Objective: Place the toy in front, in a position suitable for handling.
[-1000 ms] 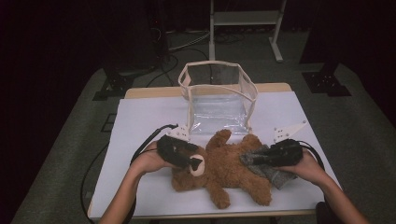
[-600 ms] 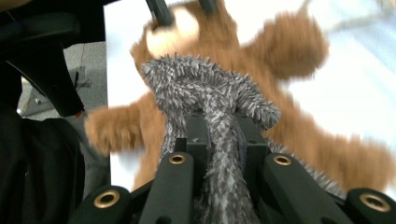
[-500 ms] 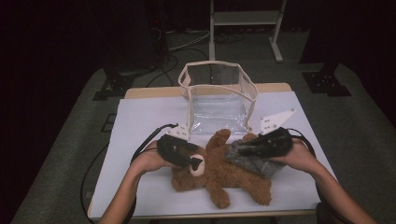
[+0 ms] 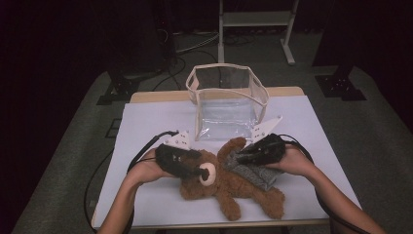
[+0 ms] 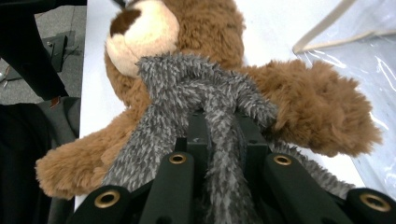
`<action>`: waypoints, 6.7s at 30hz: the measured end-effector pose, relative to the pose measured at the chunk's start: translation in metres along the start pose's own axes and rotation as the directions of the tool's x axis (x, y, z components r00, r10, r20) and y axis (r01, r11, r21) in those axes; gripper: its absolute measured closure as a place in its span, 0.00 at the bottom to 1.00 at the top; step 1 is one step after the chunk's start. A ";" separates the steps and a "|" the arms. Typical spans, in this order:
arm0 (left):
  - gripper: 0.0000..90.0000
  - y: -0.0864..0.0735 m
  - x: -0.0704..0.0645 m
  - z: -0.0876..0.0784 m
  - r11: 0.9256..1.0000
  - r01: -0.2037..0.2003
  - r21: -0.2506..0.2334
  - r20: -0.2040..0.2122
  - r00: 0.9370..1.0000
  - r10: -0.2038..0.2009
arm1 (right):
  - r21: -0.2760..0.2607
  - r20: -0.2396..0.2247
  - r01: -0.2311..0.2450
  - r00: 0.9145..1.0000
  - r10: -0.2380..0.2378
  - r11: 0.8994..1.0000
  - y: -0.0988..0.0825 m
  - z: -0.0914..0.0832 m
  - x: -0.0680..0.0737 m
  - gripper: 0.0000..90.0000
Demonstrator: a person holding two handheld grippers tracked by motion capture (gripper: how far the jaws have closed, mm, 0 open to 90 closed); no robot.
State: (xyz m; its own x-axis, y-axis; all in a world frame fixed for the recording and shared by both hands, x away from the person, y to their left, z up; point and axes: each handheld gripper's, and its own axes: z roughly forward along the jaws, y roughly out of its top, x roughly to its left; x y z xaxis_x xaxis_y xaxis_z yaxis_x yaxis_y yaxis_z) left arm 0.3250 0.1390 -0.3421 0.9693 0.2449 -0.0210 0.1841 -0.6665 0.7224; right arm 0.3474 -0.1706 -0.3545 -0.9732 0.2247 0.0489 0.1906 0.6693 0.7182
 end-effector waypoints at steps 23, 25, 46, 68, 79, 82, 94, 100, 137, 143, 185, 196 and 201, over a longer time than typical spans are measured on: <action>0.50 -0.015 -0.003 0.024 0.998 0.025 0.052 0.021 0.999 -0.026 | 0.024 0.039 0.147 0.988 -0.148 0.989 0.054 0.005 0.016 0.87; 0.50 -0.015 -0.004 0.023 0.998 0.018 0.055 0.016 1.000 -0.018 | 0.056 0.042 0.147 0.988 -0.150 0.987 0.056 0.017 0.011 0.87; 0.50 -0.010 -0.006 0.031 0.998 -0.011 0.057 0.023 1.000 0.010 | 0.044 0.060 0.031 0.998 -0.033 0.999 0.029 -0.004 -0.015 0.87; 0.49 -0.011 0.002 0.032 0.998 0.025 0.051 0.002 1.000 -0.025 | 0.060 -0.007 0.087 0.996 -0.087 0.994 0.040 -0.012 0.014 0.54; 0.50 -0.011 0.004 0.036 0.998 0.044 0.038 -0.003 0.999 -0.044 | 0.172 0.056 0.058 0.996 -0.069 0.983 0.026 0.031 0.002 0.86; 0.50 -0.011 0.003 0.036 0.999 0.036 0.033 -0.002 0.999 -0.036 | 0.191 0.051 0.068 0.996 -0.079 0.979 0.025 0.023 0.003 0.91; 0.51 -0.006 0.000 0.041 0.998 0.019 0.057 0.006 1.000 -0.020 | 0.174 -0.002 0.127 0.992 -0.129 0.976 0.034 0.011 0.018 0.85; 0.50 -0.006 0.002 0.041 0.998 0.029 0.050 0.014 0.999 -0.030 | 0.110 0.025 0.092 0.995 -0.095 0.990 0.032 -0.016 0.021 0.53; 0.46 -0.010 -0.012 0.032 1.000 0.001 -0.012 -0.059 0.998 -0.002 | 0.070 0.013 0.008 1.000 -0.009 0.998 0.013 0.000 0.003 0.86; 0.58 -0.025 -0.014 0.035 0.998 0.005 -0.060 -0.046 0.999 -0.008 | 0.030 0.002 0.027 1.000 -0.027 0.999 0.031 -0.002 0.005 0.86; 0.60 -0.004 -0.014 0.068 0.996 -0.038 -0.078 -0.013 0.999 0.037 | 0.058 -0.031 -0.073 0.997 0.075 0.996 0.032 0.017 -0.021 0.86; 0.59 -0.002 -0.002 0.066 0.997 0.005 -0.071 -0.037 0.999 -0.008 | 0.002 -0.048 -0.014 0.999 0.014 1.000 0.017 -0.023 0.021 0.86; 0.58 0.002 0.009 0.065 0.997 0.034 -0.074 -0.062 0.997 -0.039 | 0.048 -0.001 0.020 1.000 -0.020 0.999 0.012 -0.006 0.030 0.86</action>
State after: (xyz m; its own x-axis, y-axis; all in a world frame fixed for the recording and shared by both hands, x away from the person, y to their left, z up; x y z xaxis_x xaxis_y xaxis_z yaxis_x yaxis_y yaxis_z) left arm 0.3448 0.0947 -0.3856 0.9495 0.3136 -0.0059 0.2043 -0.6040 0.7704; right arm 0.3198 -0.1597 -0.3402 -0.9770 0.2104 0.0347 0.1767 0.7071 0.6846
